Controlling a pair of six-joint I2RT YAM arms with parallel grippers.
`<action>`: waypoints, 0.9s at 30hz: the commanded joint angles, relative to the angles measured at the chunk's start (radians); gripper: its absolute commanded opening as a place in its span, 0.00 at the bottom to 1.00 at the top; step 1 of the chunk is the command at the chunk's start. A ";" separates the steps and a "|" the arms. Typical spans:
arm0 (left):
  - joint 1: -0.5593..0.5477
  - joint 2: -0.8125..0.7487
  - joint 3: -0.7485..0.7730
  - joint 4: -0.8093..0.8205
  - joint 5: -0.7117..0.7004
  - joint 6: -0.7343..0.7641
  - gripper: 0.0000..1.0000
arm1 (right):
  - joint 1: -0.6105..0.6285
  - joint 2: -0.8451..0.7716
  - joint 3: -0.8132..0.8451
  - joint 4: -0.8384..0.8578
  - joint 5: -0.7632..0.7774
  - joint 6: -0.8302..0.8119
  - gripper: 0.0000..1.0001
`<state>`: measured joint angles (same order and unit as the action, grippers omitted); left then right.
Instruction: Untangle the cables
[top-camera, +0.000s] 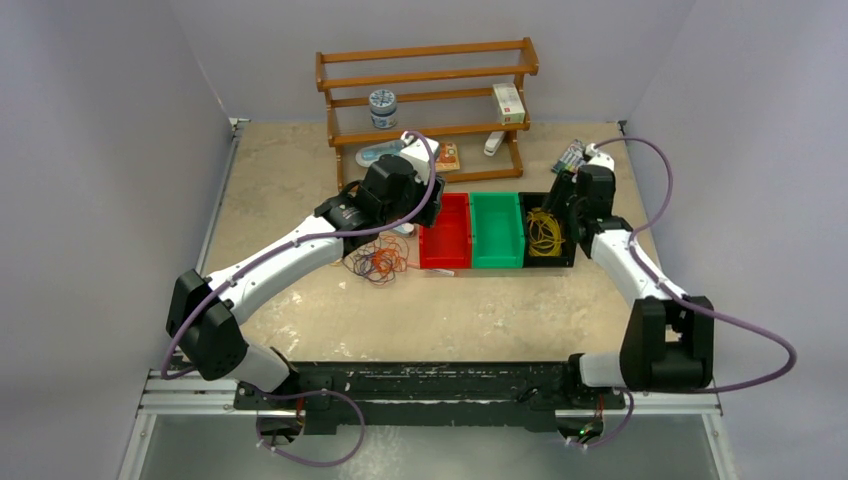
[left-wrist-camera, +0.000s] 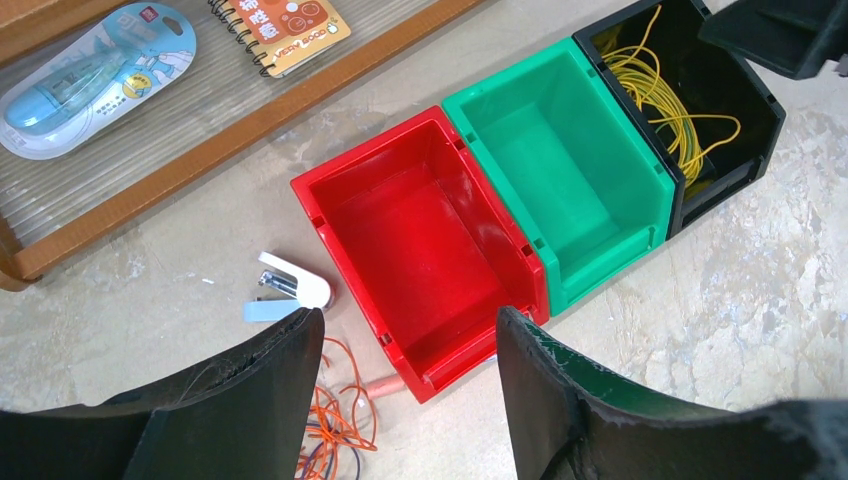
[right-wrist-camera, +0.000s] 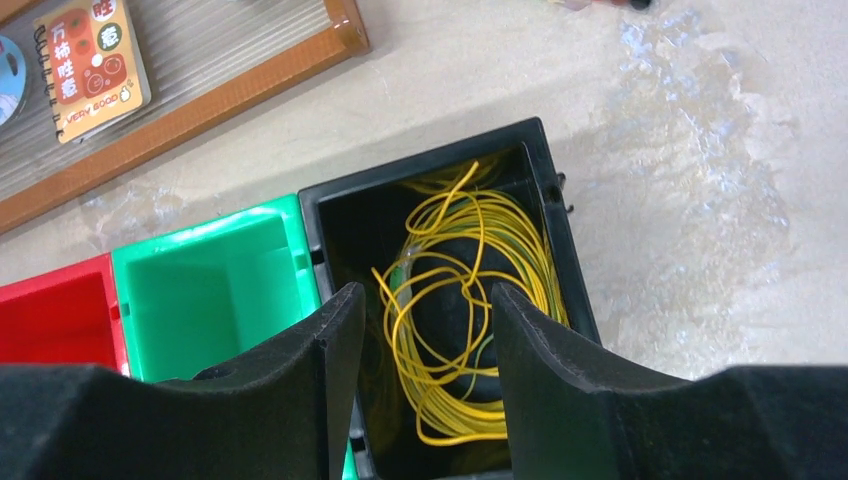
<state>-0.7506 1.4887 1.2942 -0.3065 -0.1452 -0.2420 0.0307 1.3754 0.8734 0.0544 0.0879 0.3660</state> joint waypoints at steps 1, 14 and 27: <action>0.005 -0.010 0.013 0.026 -0.005 0.009 0.63 | -0.002 -0.092 0.036 -0.128 0.023 -0.001 0.53; 0.003 -0.016 0.009 0.032 0.012 0.000 0.63 | -0.002 -0.255 -0.057 -0.372 -0.087 0.138 0.48; 0.002 -0.014 0.008 0.031 0.013 0.000 0.63 | -0.002 -0.144 -0.131 -0.201 -0.082 0.192 0.46</action>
<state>-0.7509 1.4887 1.2942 -0.3084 -0.1368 -0.2428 0.0307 1.2098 0.7326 -0.2291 0.0078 0.5354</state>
